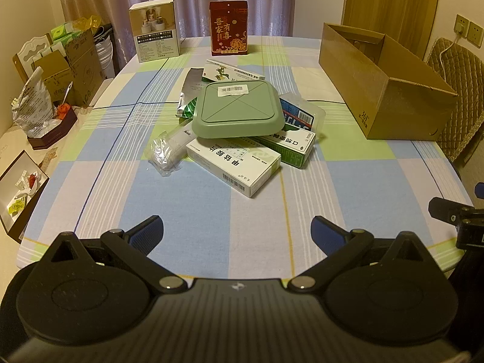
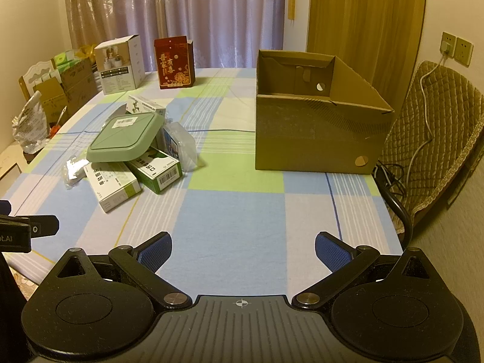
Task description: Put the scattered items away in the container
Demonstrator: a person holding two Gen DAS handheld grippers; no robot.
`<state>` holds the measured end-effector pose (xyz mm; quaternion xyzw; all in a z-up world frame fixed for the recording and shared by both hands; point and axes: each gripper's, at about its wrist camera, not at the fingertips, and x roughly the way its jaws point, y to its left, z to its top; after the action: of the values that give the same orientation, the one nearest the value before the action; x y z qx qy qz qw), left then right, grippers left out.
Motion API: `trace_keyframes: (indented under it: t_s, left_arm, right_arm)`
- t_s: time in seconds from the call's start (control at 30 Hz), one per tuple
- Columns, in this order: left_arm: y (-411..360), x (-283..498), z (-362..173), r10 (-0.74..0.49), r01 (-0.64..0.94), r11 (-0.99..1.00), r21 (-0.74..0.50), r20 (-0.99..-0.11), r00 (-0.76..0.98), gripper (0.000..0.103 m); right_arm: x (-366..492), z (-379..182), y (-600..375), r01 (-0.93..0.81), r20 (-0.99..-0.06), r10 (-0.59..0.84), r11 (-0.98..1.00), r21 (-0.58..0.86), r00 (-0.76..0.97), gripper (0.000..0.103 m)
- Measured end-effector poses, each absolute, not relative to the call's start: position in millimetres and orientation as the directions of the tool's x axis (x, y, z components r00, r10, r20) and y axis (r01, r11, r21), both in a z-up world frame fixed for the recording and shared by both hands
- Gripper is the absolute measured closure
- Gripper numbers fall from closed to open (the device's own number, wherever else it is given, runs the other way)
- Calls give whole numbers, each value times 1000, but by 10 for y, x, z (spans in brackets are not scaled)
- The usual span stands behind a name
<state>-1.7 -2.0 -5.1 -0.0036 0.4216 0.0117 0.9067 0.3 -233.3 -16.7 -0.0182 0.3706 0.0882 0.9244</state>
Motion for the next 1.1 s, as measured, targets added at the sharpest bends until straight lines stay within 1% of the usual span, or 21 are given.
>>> trace_keyframes:
  t_s: [1.1]
  left_arm:
    - [-16,-18,-26,7,-28,1000,-15,-757,653,1]
  right_arm:
    - [2,-173,-2328,-180,-694,150,983,30,705,0]
